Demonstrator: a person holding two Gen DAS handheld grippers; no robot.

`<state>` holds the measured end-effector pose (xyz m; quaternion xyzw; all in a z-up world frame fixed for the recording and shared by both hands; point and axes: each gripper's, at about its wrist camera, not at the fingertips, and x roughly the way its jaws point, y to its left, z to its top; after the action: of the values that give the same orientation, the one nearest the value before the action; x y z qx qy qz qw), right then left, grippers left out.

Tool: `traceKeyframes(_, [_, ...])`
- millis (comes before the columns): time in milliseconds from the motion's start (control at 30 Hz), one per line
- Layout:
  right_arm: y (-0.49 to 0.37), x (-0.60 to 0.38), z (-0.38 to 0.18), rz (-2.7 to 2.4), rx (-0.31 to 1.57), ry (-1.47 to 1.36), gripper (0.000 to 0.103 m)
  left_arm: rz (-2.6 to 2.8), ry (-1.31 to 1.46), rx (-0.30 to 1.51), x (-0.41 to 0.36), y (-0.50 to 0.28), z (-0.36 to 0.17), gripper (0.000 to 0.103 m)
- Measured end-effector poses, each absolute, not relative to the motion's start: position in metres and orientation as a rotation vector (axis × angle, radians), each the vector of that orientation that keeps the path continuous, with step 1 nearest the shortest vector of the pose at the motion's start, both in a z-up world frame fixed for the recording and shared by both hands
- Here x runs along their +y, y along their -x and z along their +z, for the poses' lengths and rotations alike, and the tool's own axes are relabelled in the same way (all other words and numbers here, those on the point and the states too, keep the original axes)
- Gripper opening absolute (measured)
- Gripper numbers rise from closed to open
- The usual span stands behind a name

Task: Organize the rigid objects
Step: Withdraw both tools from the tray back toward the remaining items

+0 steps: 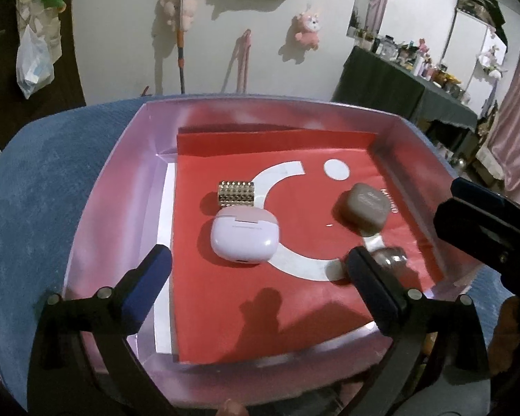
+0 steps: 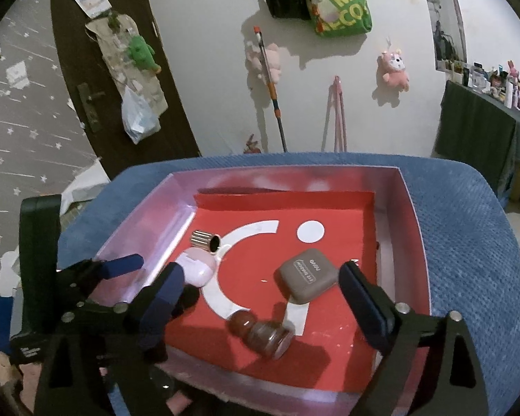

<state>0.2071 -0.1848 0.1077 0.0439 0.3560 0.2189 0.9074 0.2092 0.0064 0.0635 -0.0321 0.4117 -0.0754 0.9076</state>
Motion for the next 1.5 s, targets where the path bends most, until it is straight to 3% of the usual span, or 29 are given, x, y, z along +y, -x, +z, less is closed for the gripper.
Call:
traceKeyframes(233, [-0.182, -0.191, 0.123, 0.466, 0.665, -0.097, 0.103, -0.125, 0.043, 0.791, 0.007, -0.189, 0.077, 0.103])
traceKeyframes(1000, [-0.101, -0.189, 0.135, 0.494, 0.516, -0.066, 0.103, -0.1, 0.038, 0.646, 0.005, -0.116, 0.096, 0.103])
traceKeyframes(1500, [-0.074, -0.195, 0.115, 0.493, 0.536, -0.081, 0.103, -0.082, 0.013, 0.629, -0.003, -0.084, 0.087, 0.103])
